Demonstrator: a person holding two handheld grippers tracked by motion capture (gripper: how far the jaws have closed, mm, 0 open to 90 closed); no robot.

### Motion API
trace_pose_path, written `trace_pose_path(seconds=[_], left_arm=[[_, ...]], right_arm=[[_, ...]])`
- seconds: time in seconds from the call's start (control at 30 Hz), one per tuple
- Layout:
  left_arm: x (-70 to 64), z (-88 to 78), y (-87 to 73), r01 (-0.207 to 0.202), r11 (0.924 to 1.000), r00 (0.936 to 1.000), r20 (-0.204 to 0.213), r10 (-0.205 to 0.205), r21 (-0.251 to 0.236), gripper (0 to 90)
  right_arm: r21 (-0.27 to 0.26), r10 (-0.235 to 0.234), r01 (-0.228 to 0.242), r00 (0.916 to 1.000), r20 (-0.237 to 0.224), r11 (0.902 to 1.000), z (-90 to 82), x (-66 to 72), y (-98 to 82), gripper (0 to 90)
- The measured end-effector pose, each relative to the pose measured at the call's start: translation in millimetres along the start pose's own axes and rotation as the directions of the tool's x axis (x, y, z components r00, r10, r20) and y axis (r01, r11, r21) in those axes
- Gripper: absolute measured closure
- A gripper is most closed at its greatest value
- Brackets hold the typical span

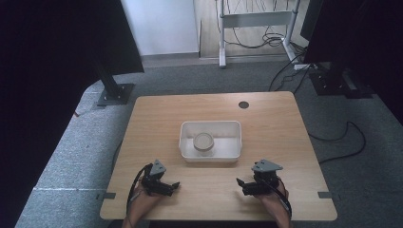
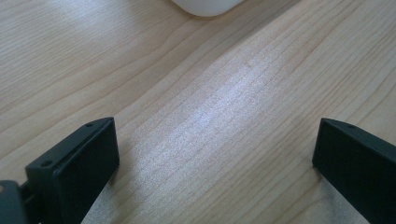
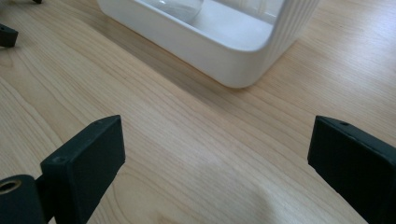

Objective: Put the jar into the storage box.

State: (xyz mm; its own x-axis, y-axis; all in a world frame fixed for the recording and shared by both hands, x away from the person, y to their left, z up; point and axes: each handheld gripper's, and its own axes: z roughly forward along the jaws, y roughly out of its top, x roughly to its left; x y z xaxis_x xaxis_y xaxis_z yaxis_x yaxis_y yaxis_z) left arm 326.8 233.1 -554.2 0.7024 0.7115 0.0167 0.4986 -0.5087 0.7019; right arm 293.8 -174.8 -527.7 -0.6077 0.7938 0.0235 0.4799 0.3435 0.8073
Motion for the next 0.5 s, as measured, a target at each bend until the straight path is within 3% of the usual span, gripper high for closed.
trace_pose_path(seconds=[0.5], left_arm=[[0.1, -0.1, 0.0, -0.001, 1.0, 1.0, 0.0, 0.001, 0.001, 0.2]], right_arm=[[0.039, 0.065, -0.066, 0.9968, 0.047, 0.997, -14.3, -13.1, -30.7, 3.6]])
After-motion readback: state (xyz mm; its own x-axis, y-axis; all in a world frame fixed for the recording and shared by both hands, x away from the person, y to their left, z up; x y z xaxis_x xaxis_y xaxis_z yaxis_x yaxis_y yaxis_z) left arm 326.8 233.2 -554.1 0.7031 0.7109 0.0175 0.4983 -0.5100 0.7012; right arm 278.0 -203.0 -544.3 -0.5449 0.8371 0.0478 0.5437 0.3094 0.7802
